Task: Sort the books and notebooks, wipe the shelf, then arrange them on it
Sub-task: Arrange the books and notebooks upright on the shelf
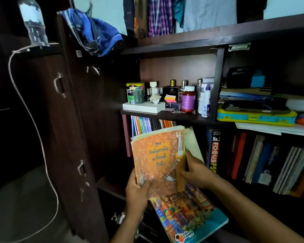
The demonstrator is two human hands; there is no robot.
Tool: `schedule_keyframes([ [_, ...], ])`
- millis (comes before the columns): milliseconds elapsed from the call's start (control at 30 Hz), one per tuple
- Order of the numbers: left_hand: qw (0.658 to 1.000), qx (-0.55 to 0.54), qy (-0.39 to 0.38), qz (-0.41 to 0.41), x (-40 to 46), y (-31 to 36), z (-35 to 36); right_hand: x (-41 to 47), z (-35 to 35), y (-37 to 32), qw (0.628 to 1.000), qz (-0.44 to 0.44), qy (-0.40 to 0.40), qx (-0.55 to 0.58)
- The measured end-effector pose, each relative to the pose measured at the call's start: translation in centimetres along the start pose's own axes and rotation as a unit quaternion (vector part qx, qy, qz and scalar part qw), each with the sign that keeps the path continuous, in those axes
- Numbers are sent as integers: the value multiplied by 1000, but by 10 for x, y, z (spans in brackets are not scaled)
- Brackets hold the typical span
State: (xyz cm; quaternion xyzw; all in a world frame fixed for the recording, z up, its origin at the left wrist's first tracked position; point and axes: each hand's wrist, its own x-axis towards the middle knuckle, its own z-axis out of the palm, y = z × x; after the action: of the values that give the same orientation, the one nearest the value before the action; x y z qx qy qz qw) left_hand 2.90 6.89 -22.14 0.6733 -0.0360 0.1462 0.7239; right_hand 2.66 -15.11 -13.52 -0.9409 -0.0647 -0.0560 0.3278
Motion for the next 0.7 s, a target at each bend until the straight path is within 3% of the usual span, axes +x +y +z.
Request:
schedule_keyframes([
  [133,995,38,82,38,16,-8,-20,36,-9,-19,976,-73,-35,-203],
  [200,993,49,102,44,27,-12,-31,51,-4,-26,962,-96,-59,-247],
  [300,990,63,122,44,43,-17,-41,61,26,-31,956,-112,-94,-255],
  [400,990,74,111,45,53,-20,-44,45,83,-14,959,-71,-139,-235],
  [500,997,47,60,16,59,-27,-44,17,119,16,965,-83,-111,-222],
  [567,999,41,31,2,57,-29,-40,8,114,27,968,-124,-87,-201],
  [700,996,73,33,28,33,-22,-23,-14,80,41,962,-164,-128,-178],
])
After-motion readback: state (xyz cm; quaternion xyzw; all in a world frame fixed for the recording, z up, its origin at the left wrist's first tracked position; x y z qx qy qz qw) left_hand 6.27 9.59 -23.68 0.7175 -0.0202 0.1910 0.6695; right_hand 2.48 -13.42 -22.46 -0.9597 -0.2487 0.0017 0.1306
